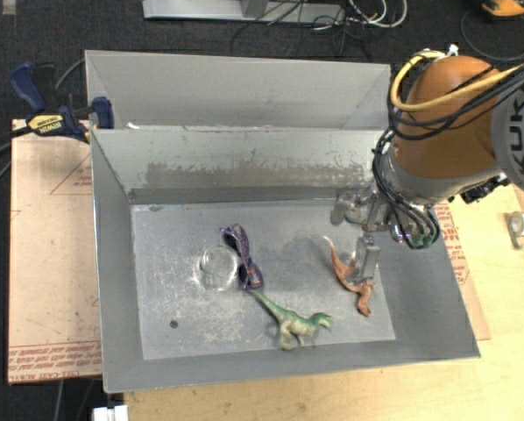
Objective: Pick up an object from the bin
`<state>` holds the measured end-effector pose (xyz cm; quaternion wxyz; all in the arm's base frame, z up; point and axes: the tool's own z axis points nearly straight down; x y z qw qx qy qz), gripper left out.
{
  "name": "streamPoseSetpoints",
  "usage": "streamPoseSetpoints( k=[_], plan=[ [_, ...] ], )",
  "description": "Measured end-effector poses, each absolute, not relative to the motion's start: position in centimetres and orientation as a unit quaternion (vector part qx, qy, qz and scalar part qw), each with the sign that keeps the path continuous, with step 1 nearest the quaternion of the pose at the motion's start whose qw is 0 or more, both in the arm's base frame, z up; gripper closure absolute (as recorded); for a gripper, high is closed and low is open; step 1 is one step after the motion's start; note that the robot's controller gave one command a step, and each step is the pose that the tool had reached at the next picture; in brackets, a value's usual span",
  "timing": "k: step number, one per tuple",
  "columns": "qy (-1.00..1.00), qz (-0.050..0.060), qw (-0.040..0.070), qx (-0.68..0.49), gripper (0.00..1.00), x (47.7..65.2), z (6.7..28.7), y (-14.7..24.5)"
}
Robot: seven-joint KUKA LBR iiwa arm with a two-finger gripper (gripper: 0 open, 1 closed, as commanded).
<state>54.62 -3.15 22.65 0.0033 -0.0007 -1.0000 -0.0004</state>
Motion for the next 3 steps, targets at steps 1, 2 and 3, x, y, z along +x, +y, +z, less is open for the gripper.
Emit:
streamPoseSetpoints(
  k=[1, 2, 3],
  plan=[
    [-1.000, 0.000, -0.001, 0.000, 0.00, 54.8, 23.1, -3.1],
    [-1.000, 0.000, -0.001, 0.008, 0.00, 55.6, 15.2, -8.0],
    [-0.999, -0.001, 0.000, 0.041, 0.00, 54.9, 11.7, -8.3]
  ],
)
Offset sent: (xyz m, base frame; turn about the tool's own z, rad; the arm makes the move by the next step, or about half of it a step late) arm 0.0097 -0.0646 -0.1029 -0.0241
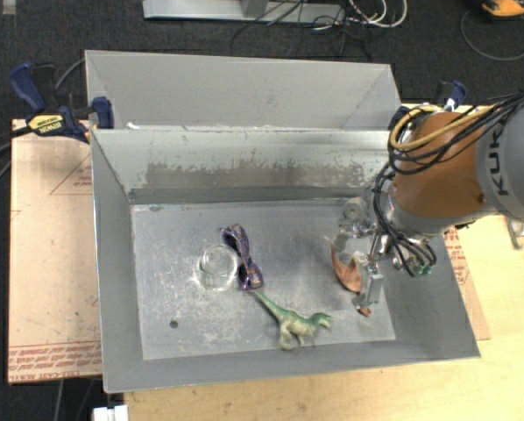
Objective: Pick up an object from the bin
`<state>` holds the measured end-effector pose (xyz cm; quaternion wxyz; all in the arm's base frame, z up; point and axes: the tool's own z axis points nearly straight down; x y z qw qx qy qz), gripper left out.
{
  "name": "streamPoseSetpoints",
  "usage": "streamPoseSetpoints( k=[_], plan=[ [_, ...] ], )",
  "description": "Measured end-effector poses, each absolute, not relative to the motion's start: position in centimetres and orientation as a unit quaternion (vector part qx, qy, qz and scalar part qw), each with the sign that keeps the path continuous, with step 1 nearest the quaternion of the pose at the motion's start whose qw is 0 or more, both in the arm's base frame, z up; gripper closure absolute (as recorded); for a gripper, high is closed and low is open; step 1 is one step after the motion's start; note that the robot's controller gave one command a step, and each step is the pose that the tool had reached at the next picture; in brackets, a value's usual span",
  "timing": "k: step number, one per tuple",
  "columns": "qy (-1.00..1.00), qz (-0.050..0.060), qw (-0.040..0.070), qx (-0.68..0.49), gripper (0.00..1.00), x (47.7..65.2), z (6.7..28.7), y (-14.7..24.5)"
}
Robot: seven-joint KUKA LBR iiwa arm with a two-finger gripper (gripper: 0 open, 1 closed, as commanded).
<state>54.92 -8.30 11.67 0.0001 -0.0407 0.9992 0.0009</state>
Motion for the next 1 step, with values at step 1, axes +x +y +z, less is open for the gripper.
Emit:
streamPoseSetpoints(
  k=[1],
  plan=[
    [1.000, 0.000, 0.003, -0.002, 0.00, 56.09, 9.23, -12.28]
  ],
)
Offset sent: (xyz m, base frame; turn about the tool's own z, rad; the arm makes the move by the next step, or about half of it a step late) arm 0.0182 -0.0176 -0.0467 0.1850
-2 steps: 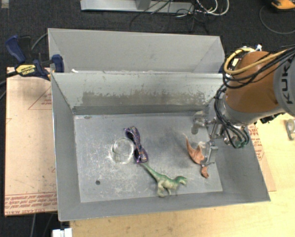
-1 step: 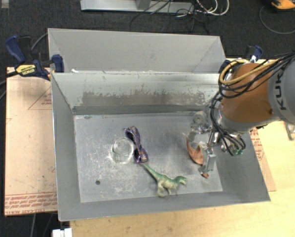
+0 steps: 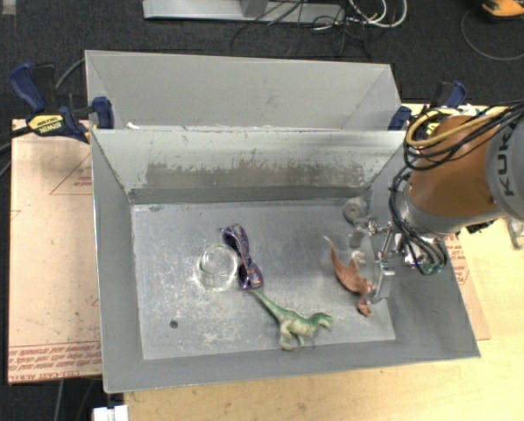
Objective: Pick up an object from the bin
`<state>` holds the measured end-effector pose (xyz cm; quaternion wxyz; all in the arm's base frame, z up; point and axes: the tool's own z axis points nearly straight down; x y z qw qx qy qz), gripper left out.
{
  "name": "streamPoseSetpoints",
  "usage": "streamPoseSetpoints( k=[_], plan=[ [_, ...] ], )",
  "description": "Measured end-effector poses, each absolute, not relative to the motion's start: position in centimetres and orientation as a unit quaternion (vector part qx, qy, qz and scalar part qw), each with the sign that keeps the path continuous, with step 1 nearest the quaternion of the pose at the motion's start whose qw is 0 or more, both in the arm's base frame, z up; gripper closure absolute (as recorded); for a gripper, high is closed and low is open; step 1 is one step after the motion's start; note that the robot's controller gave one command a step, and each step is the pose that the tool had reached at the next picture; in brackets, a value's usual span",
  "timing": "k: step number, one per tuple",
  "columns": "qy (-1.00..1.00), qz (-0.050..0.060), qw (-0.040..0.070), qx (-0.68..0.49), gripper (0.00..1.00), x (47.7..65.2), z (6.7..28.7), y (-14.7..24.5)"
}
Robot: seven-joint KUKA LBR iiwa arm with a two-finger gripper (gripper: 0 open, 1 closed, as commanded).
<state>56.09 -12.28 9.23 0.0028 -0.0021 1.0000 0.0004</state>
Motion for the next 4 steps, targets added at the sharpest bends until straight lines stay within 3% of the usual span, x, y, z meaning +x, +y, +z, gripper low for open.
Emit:
streamPoseSetpoints(
  k=[1, 2, 4],
  plan=[
    [0.999, 0.001, 0.001, 0.051, 1.00, 56.8, 7.0, -10.0],
    [0.999, 0.001, 0.001, 0.051, 0.00, 56.8, 7.0, -10.0],
    [0.996, 0.002, 0.002, 0.086, 0.00, 57.5, 7.2, -11.7]
  ],
)
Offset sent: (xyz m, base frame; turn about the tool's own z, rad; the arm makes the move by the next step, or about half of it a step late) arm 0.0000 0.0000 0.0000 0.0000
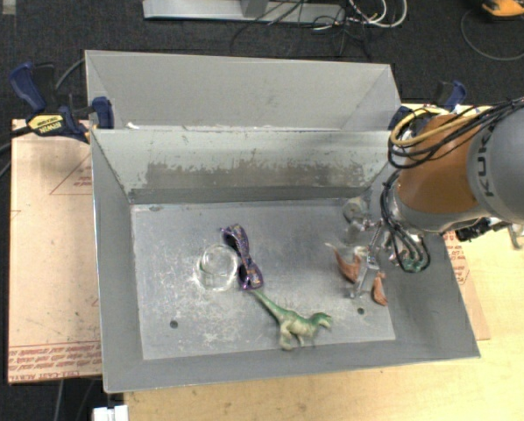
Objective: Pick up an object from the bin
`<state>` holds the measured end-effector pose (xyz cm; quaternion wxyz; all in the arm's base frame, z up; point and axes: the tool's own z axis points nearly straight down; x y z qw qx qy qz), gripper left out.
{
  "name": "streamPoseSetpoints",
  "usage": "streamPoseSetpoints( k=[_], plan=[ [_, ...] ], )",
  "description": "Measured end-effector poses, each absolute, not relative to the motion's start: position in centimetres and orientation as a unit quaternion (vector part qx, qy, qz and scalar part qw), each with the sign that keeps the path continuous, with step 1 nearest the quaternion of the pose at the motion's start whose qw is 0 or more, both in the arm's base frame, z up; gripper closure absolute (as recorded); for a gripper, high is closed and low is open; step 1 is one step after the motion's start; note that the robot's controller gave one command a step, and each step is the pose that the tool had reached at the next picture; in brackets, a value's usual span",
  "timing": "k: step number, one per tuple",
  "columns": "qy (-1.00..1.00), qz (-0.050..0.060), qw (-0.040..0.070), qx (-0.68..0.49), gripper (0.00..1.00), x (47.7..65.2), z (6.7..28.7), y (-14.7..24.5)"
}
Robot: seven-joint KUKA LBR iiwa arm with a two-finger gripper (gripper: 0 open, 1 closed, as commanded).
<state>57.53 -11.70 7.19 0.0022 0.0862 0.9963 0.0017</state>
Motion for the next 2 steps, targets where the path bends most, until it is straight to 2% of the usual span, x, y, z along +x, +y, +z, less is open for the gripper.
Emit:
streamPoseSetpoints(
  k=[1, 2],
  plan=[
    [0.991, 0.002, 0.002, 0.134, 1.00, 57.71, 7.43, -11.78],
    [0.991, 0.002, 0.002, 0.134, 1.00, 57.71, 7.43, -11.78]
  ],
)
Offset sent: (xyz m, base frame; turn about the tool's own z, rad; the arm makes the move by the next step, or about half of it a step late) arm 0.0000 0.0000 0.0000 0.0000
